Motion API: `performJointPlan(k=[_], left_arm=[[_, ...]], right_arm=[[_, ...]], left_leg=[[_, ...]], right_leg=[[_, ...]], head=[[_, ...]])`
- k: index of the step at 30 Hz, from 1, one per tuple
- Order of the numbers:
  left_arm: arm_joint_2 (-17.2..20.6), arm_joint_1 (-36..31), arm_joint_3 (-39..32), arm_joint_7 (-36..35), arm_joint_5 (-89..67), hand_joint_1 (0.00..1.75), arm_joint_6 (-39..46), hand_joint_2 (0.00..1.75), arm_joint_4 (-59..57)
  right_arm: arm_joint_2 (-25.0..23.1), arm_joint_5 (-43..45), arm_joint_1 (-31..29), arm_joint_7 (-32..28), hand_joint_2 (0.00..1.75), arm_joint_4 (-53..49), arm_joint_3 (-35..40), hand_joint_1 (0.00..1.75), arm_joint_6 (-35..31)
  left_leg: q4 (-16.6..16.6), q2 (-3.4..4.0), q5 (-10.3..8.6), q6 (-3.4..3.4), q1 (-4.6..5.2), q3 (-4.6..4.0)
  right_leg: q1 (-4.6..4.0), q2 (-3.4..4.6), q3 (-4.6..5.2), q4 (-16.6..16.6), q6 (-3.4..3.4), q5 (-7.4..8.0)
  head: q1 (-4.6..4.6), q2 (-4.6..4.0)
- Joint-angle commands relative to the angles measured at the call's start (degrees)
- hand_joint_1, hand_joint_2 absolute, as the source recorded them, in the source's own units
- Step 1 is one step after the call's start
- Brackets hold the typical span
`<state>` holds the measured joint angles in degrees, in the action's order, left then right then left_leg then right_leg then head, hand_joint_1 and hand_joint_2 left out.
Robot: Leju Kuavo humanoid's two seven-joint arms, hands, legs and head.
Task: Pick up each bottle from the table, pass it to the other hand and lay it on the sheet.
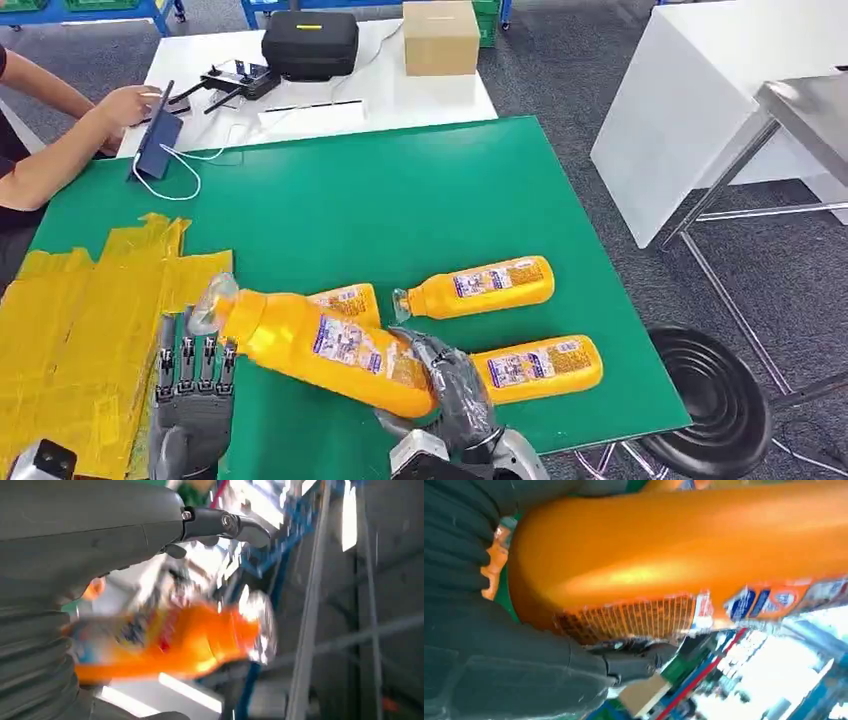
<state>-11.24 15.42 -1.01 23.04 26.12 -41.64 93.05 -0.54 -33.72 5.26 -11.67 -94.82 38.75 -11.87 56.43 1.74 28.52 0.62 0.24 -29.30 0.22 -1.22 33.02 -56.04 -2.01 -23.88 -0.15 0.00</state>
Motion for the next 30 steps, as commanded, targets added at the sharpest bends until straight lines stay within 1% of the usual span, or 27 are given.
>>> performJointPlan(k=[1,3,5,8,13,15,20,21,24,30], left_arm=[[4.79,-2.1,5.17,0.75,0.39,0.0,-0.4,1.75,-6.98],[5.16,-2.2,5.69,0.83,0.94,0.0,-1.05,1.75,-7.14],[5.63,-2.42,6.19,1.06,1.5,0.0,-1.7,1.75,-7.58],[6.36,-2.77,6.86,1.64,2.18,0.0,-3.02,1.75,-8.65],[6.39,-3.33,7.06,2.21,1.37,0.0,-2.54,1.75,-9.3],[6.26,-3.62,7.0,2.27,0.1,0.0,-1.06,1.75,-9.42],[6.31,-4.35,7.33,3.07,-3.74,0.0,1.92,1.75,-9.32],[5.93,-4.55,7.18,3.26,-6.06,0.0,4.03,1.75,-8.8],[5.44,-5.14,7.28,2.71,-7.34,0.0,5.72,1.75,-8.38],[4.33,-5.39,7.09,3.24,-14.26,0.0,11.72,1.75,-6.35]], right_arm=[[-2.34,-0.82,-4.29,-0.4,1.75,4.91,-0.13,1.75,1.07],[-2.17,-1.04,-4.24,-0.55,1.75,4.64,-0.17,1.75,1.26],[-2.26,-1.12,-4.38,-0.71,1.75,4.67,-0.36,1.75,1.46],[-2.46,-1.17,-4.67,-0.88,1.75,4.75,-0.95,1.75,1.64],[-2.99,-1.89,-4.77,-1.53,1.75,5.43,-1.26,1.75,2.52],[-3.02,-2.5,-5.04,-1.73,1.75,6.11,-0.47,1.75,3.02],[-3.28,-3.29,-6.22,-1.54,1.75,9.88,1.96,1.75,3.66],[-3.32,-3.63,-6.63,-1.14,1.75,11.56,2.76,1.75,4.0],[-3.35,-4.22,-7.39,-0.58,1.75,15.41,4.5,1.75,4.84],[-2.99,-4.35,-7.73,0.42,1.75,17.81,6.33,1.75,5.95]], left_leg=[[-0.08,-0.13,-0.06,-0.04,0.0,0.08],[-0.11,-0.23,-0.07,-0.07,-0.08,0.15],[-0.07,-0.1,-0.04,-0.03,-0.02,0.16],[-0.1,-0.14,-0.03,-0.06,-0.05,0.21],[-0.07,-0.12,-0.05,-0.03,0.0,0.11],[-0.08,-0.2,-0.05,-0.08,-0.06,0.15],[-0.08,-0.13,-0.06,-0.05,-0.04,0.09],[-0.1,-0.15,-0.07,-0.07,-0.07,0.12],[-0.1,-0.18,-0.05,-0.07,-0.11,0.16],[-0.07,-0.18,-0.02,-0.06,-0.09,0.17]], right_leg=[[0.0,0.01,-0.09,0.07,0.02,0.03],[-0.06,0.05,-0.18,0.14,0.04,0.04],[-0.01,0.07,-0.14,0.05,0.01,0.01],[-0.03,0.1,-0.19,0.08,0.02,0.01],[0.01,0.03,-0.09,0.04,0.02,0.01],[-0.04,0.08,-0.15,0.09,0.05,0.03],[-0.03,0.06,-0.1,0.08,0.03,0.04],[-0.06,0.11,-0.14,0.12,0.05,0.06],[-0.09,0.12,-0.2,0.15,0.04,0.06],[-0.07,0.09,-0.18,0.1,0.02,0.01]], head=[[0.02,0.0],[0.02,0.0],[0.04,0.0],[0.02,0.0],[0.04,0.02],[0.04,0.0],[0.02,0.0],[0.02,0.0],[0.02,0.0],[0.0,0.0]])
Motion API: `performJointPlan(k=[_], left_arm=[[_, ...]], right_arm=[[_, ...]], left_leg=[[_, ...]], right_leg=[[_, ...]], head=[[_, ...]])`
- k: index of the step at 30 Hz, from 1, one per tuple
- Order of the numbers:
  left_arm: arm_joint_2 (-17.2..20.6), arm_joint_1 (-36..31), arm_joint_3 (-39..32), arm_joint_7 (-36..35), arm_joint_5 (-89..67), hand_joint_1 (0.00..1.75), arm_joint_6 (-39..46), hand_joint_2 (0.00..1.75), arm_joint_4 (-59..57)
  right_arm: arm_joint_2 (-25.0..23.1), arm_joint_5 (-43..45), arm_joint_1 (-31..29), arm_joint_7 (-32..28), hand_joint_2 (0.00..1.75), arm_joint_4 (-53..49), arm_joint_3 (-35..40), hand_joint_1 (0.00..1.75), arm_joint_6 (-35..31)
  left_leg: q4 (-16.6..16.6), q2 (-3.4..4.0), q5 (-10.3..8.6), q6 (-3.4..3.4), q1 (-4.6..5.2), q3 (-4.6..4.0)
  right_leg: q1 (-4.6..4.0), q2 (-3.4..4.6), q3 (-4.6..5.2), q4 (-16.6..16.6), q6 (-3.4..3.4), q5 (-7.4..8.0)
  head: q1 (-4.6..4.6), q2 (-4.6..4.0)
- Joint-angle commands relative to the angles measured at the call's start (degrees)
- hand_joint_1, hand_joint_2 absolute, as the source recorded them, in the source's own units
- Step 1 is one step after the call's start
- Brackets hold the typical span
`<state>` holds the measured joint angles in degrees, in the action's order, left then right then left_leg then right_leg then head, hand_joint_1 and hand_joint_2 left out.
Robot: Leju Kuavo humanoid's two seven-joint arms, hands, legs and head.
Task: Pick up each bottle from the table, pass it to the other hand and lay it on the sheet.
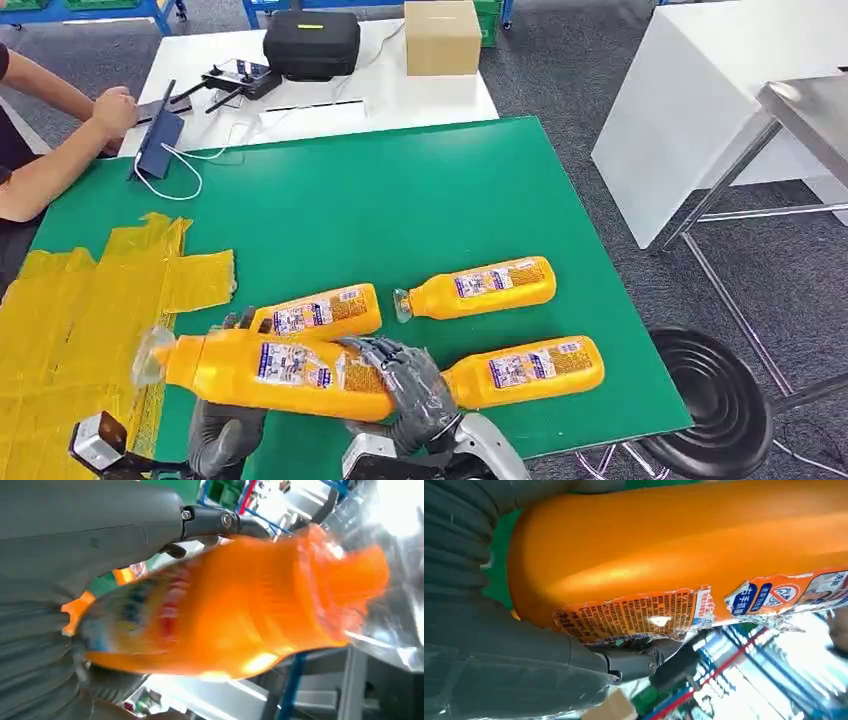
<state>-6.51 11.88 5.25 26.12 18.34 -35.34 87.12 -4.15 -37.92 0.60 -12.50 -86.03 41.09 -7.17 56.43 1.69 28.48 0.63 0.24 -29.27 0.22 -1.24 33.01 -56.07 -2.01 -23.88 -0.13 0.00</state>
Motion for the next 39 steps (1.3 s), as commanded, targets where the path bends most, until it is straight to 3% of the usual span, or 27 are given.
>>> performJointPlan(k=[1,18,19,39], left_arm=[[-0.46,-1.93,0.9,0.12,-6.58,0.0,5.49,1.75,-0.33],[-0.88,-2.27,1.02,-0.35,-6.79,0.0,5.52,1.75,-0.35],[-0.67,-2.3,1.2,-0.24,-6.35,1.75,5.13,1.75,-0.58],[-0.16,-2.32,-0.14,1.77,-6.15,1.75,3.71,1.75,0.63]], right_arm=[[0.6,-0.15,-3.05,1.25,1.75,9.1,4.06,1.75,1.26],[0.56,-0.16,-3.95,1.96,1.75,11.79,5.46,1.75,2.4],[0.52,-0.11,-4.09,2.02,1.75,11.93,5.43,1.75,2.48],[0.99,-0.59,-3.01,3.09,1.75,7.92,2.31,1.75,0.73]], left_leg=[[-0.05,-0.11,0.01,-0.04,-0.05,0.1],[-0.04,-0.19,0.0,-0.05,-0.07,0.09],[-0.04,-0.22,0.01,-0.07,-0.09,0.1],[-0.01,-0.22,0.01,-0.06,-0.08,0.07]], right_leg=[[-0.03,0.07,-0.12,0.09,0.01,0.0],[-0.05,0.03,-0.11,0.1,0.02,0.0],[-0.07,0.05,-0.13,0.12,0.02,0.01],[-0.07,0.02,-0.1,0.09,0.02,0.0]], head=[[0.0,0.0],[0.0,0.0],[0.0,0.0],[0.0,0.02]])
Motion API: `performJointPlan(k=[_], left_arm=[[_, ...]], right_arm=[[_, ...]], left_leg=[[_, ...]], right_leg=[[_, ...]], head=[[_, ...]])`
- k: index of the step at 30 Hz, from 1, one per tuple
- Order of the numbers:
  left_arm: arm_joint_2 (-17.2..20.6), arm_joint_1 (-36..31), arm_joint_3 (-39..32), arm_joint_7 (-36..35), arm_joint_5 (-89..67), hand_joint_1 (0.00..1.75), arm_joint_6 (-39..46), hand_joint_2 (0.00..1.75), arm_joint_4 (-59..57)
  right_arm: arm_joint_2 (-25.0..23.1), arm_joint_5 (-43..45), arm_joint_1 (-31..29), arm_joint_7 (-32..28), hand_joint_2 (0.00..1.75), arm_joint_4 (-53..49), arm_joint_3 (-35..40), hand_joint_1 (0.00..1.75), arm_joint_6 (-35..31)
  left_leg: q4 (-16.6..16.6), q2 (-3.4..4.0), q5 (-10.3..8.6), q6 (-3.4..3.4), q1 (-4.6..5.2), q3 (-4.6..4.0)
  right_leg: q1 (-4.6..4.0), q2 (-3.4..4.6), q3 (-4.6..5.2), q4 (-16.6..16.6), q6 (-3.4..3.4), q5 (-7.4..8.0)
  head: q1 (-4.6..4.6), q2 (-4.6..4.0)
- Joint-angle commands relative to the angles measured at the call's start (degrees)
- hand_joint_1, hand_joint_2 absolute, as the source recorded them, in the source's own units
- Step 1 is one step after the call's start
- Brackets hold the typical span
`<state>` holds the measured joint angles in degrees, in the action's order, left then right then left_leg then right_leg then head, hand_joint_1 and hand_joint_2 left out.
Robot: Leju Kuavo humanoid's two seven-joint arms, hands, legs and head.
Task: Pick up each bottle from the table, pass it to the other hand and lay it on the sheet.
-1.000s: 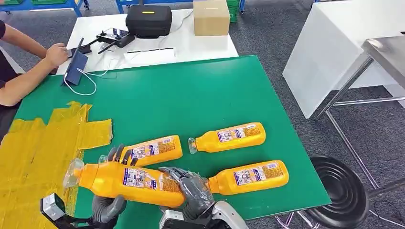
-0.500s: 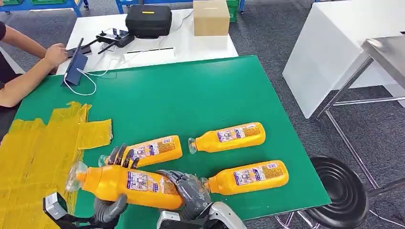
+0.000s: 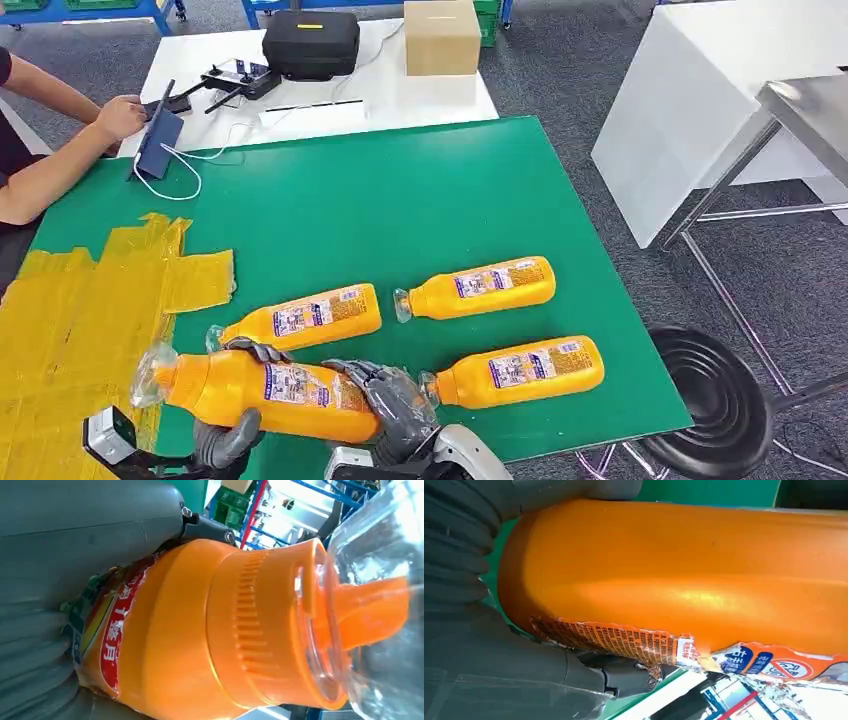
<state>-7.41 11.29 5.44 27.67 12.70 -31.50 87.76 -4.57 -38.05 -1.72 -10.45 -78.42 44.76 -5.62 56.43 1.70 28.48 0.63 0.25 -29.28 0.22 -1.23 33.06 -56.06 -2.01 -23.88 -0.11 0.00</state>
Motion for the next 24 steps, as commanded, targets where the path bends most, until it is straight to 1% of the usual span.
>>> performJointPlan(k=[1,3,4,5,6,7,9,11,13,14,15,17,18,19,20,22,23,24], left_arm=[[0.88,-1.71,-0.76,0.28,-0.71,1.75,0.13,1.75,0.62],[0.94,-1.54,-1.97,0.3,-1.4,1.75,1.12,1.75,2.22],[0.95,-1.42,-3.15,0.34,-2.05,1.75,2.15,1.75,3.63],[0.91,-1.47,-4.62,0.47,-3.11,1.75,3.34,1.75,5.46],[0.57,-1.53,-6.37,0.82,-5.6,1.75,5.66,1.75,7.15],[0.84,-1.95,-8.34,1.52,-8.08,1.75,7.78,1.75,9.14],[1.28,-4.31,-12.55,2.14,-12.53,1.75,12.74,1.75,11.35],[1.53,-8.6,-17.51,2.53,-19.88,1.75,20.58,1.75,12.57],[1.37,-13.97,-22.33,2.5,-34.39,1.75,38.05,1.75,12.39],[1.92,-15.24,-23.39,2.8,-43.75,1.75,49.16,1.75,12.04],[2.31,-15.8,-23.84,2.43,-49.25,1.75,56.99,1.75,11.7],[3.5,-15.86,-23.52,0.37,-51.42,1.75,59.48,1.75,10.75],[3.96,-16.19,-23.35,-0.87,-52.71,1.75,60.62,1.75,9.38],[4.32,-16.8,-23.08,-2.66,-56.68,1.75,62.82,1.75,7.2],[4.37,-16.92,-22.82,-2.75,-57.16,1.75,63.2,1.75,6.61],[5.02,-17.27,-21.93,-5.43,-62.36,1.75,66.08,1.75,3.9],[4.93,-17.49,-21.64,-5.56,-62.68,1.75,66.21,1.75,3.5],[4.97,-17.66,-21.37,-5.68,-62.91,1.75,66.53,1.75,2.9]], right_arm=[[1.49,-0.58,-0.63,1.27,1.75,-0.54,-1.69,1.75,-1.14],[1.6,-0.88,-0.33,2.1,1.75,-2.57,-2.82,1.75,-2.17],[1.68,-1.45,-0.12,2.82,1.75,-4.33,-3.62,1.45,-3.07],[1.81,-1.94,0.06,3.38,1.75,-6.46,-4.61,0.05,-4.01],[3.48,-2.65,-0.26,5.55,1.75,-8.29,-4.74,0.0,-4.5],[4.4,-2.35,-0.06,6.96,0.0,-10.27,-6.12,0.0,-5.11],[5.32,-2.01,-0.27,7.91,0.0,-12.85,-7.6,0.0,-5.24],[5.42,-1.81,-0.74,9.19,0.0,-14.54,-8.95,0.0,-4.78],[5.06,-1.52,-2.55,10.63,0.0,-14.63,-9.3,0.0,-3.85],[4.8,-1.46,-3.29,11.04,0.0,-14.28,-9.15,0.0,-3.6],[4.68,-1.29,-4.25,11.2,0.0,-13.8,-8.47,0.0,-3.26],[4.71,-1.23,-4.98,11.28,0.0,-13.21,-7.47,0.0,-3.2],[4.86,-1.15,-5.06,11.4,1.75,-12.96,-6.84,0.0,-3.22],[5.06,-1.03,-5.08,11.71,1.75,-12.75,-6.29,0.0,-3.33],[5.13,-1.02,-5.06,11.74,1.75,-12.71,-6.17,0.0,-3.36],[5.52,-0.75,-5.09,12.22,1.75,-12.53,-5.76,0.0,-3.61],[5.58,-0.74,-5.1,12.23,1.75,-12.49,-5.75,0.0,-3.63],[5.68,-0.71,-5.12,12.23,1.75,-12.43,-5.74,0.0,-3.65]], left_leg=[[-0.02,-0.15,-0.01,-0.03,-0.02,0.03],[0.02,-0.12,0.0,-0.03,-0.03,-0.03],[0.03,-0.18,0.01,-0.05,-0.07,-0.01],[0.05,-0.11,0.01,-0.04,-0.05,-0.05],[0.08,-0.18,0.03,-0.05,-0.09,-0.04],[0.06,-0.12,0.0,-0.03,-0.04,-0.08],[0.09,-0.12,0.01,-0.03,-0.06,-0.12],[0.11,-0.16,-0.02,-0.05,-0.07,-0.14],[0.15,-0.25,-0.05,-0.07,-0.09,-0.2],[0.19,-0.31,-0.06,-0.09,-0.12,-0.22],[0.18,-0.34,-0.07,-0.11,-0.13,-0.19],[0.08,-0.1,-0.08,-0.1,-0.08,-0.11],[0.12,-0.16,-0.07,-0.15,-0.15,-0.1],[0.09,-0.14,-0.07,-0.17,-0.16,-0.03],[0.03,0.01,-0.04,-0.19,-0.17,0.05],[0.01,-0.35,-0.09,-0.1,-0.1,0.03],[-0.05,-0.44,-0.17,-0.12,-0.13,0.05],[-0.05,-0.25,-0.14,-0.1,-0.06,0.07]], right_leg=[[-0.01,0.0,-0.06,0.04,0.01,0.0],[-0.02,0.0,0.0,0.01,0.01,0.0],[-0.05,0.01,-0.05,0.03,0.01,0.0],[-0.04,0.02,0.02,-0.01,0.01,0.0],[-0.07,0.02,-0.02,-0.01,0.02,-0.02],[-0.03,0.01,0.03,-0.02,0.01,0.0],[-0.05,0.03,0.05,-0.03,0.01,0.02],[-0.06,0.0,0.06,-0.05,0.03,0.03],[-0.08,-0.08,0.11,-0.08,0.04,0.04],[-0.1,-0.1,0.12,-0.11,0.06,0.04],[-0.12,-0.09,0.08,-0.09,0.07,0.04],[-0.07,0.08,0.07,-0.07,0.04,0.07],[-0.13,0.17,0.04,-0.08,0.08,0.09],[-0.12,0.24,0.0,-0.09,0.08,0.09],[-0.13,0.36,-0.04,-0.07,0.09,0.09],[-0.09,-0.18,-0.11,-0.04,0.01,-0.01],[-0.12,-0.2,-0.16,0.03,0.02,0.02],[-0.05,-0.08,-0.09,-0.03,0.01,0.02]], head=[[-0.02,0.0],[-0.02,0.0],[-0.02,0.0],[-0.02,0.0],[-0.02,0.02],[-0.02,0.0],[-0.02,0.0],[0.0,0.0],[0.0,0.0],[-0.02,0.0],[0.0,0.0],[-0.02,0.0],[-0.02,0.0],[-0.02,0.0],[-0.04,0.0],[0.07,0.02],[0.0,0.0],[-0.02,0.0]])
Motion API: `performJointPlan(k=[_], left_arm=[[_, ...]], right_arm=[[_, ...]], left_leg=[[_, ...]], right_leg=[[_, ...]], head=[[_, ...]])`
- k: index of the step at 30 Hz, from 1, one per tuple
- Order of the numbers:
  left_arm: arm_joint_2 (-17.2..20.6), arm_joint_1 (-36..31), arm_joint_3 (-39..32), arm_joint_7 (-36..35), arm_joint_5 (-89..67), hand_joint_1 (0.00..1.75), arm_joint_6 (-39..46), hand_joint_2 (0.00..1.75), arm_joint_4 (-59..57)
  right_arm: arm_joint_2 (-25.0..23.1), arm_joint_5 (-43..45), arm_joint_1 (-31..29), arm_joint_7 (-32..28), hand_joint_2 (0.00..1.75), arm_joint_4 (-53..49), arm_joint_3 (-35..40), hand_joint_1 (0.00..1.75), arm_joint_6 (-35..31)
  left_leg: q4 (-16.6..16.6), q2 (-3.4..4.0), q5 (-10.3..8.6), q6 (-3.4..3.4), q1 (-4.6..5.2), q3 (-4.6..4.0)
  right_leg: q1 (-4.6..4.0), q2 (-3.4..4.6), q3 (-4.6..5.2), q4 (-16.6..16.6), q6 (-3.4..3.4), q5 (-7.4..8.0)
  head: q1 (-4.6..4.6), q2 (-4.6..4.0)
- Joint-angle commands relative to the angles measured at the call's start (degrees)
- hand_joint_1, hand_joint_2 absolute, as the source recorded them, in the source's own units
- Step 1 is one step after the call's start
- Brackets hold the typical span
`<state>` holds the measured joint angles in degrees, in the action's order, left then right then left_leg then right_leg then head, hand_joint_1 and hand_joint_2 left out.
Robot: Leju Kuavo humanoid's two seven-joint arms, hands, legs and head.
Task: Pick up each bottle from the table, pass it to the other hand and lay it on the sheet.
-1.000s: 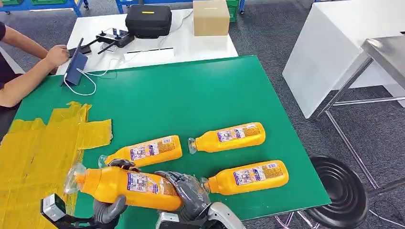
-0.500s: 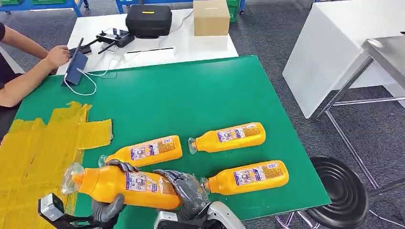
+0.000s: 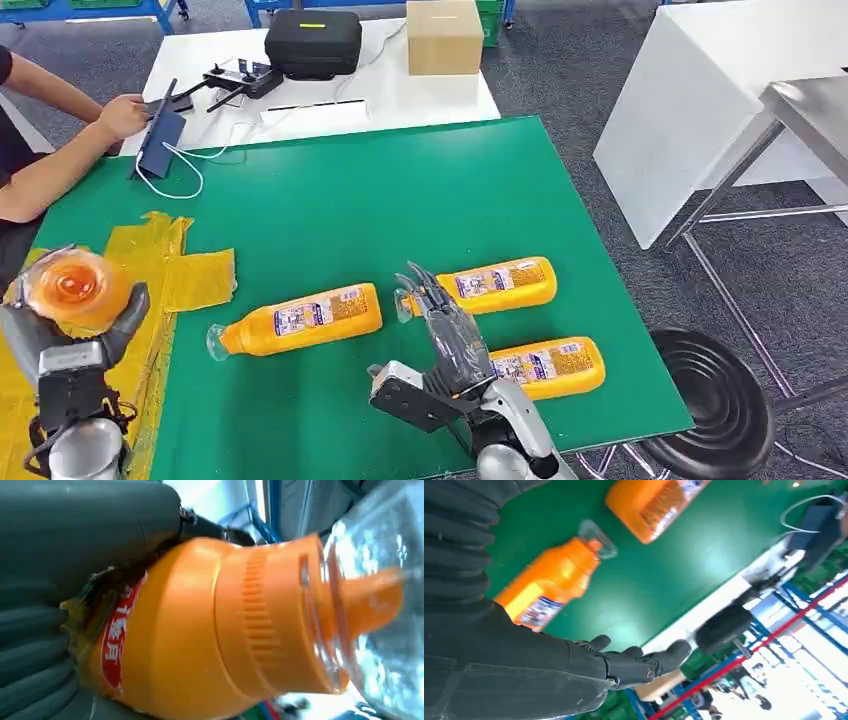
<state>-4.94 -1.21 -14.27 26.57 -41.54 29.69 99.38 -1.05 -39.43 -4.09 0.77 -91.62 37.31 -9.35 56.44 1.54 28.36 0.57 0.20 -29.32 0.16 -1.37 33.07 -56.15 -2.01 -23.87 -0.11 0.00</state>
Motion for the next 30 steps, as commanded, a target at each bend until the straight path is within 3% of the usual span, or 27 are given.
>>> performJointPlan(k=[1,7,13,18,22,30], left_arm=[[2.5,-5.16,-1.65,-4.58,-8.67,1.75,5.34,1.75,-8.72],[2.5,-5.16,-1.65,-4.58,-8.67,1.75,5.34,1.75,-8.72],[6.36,-7.76,4.41,-15.18,-27.54,1.75,4.94,1.75,-20.97],[9.15,-9.89,10.71,-21.26,-34.93,1.75,-3.25,1.75,-30.59],[10.86,-14.23,14.82,-23.66,-35.72,1.75,-12.48,1.75,-38.46],[10.77,-19.68,17.02,-22.62,-33.01,1.75,-16.01,1.75,-47.28]], right_arm=[[2.16,0.66,-2.76,1.02,1.75,0.77,1.71,0.0,0.09],[2.16,0.66,-2.76,1.02,1.75,0.77,1.71,0.0,0.09],[3.02,3.11,-6.14,3.56,1.75,3.84,1.81,0.0,3.09],[2.75,4.36,-9.1,5.29,1.75,6.33,1.93,0.0,6.57],[2.25,3.5,-15.27,8.91,1.75,11.26,3.46,0.0,10.28],[-2.26,2.18,-26.12,11.86,1.75,21.29,7.86,0.0,15.9]], left_leg=[[-0.08,-0.13,0.0,-0.04,-0.02,0.14],[-0.02,-0.11,0.0,-0.03,0.02,0.01],[-0.07,-0.25,-0.06,-0.09,-0.02,0.09],[-0.08,-0.19,-0.07,-0.04,0.04,0.08],[-0.04,-0.16,-0.05,-0.03,0.04,0.07],[-0.02,0.0,-0.07,-0.1,0.0,0.09]], right_leg=[[0.01,0.1,-0.16,0.09,0.01,0.01],[0.03,0.05,-0.03,0.04,0.01,0.01],[0.01,0.03,-0.14,0.11,0.05,0.05],[0.05,0.02,-0.09,0.1,0.02,0.06],[0.06,0.01,-0.07,0.05,0.0,0.04],[0.04,0.29,-0.06,0.01,0.05,0.13]], head=[[-0.02,0.0],[0.0,0.0],[0.0,0.0],[-0.02,0.0],[0.0,0.0],[0.0,0.0]])
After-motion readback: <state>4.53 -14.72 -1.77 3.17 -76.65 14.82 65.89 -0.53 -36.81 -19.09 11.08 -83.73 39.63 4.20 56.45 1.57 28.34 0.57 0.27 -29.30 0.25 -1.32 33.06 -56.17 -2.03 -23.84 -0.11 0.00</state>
